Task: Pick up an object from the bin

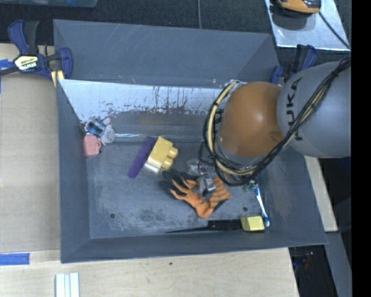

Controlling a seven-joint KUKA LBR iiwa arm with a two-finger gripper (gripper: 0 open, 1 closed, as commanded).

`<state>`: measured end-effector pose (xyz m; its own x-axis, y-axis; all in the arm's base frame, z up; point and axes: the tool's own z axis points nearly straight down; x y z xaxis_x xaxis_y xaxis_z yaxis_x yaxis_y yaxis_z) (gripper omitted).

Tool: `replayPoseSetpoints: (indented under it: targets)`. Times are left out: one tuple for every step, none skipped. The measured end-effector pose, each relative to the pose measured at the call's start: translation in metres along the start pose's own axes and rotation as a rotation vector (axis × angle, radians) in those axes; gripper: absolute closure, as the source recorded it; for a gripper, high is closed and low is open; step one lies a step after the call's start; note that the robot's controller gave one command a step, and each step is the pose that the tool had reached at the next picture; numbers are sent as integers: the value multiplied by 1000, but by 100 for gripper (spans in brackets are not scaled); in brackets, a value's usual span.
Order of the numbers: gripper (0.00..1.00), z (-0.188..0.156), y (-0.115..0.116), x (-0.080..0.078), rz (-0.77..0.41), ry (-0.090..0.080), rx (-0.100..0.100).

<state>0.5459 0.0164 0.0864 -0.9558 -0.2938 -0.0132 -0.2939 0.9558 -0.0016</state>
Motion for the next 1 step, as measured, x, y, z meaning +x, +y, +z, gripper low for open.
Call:
replayPoseSetpoints:
  targets:
    - [100,-48,0,1,2,5,-2]
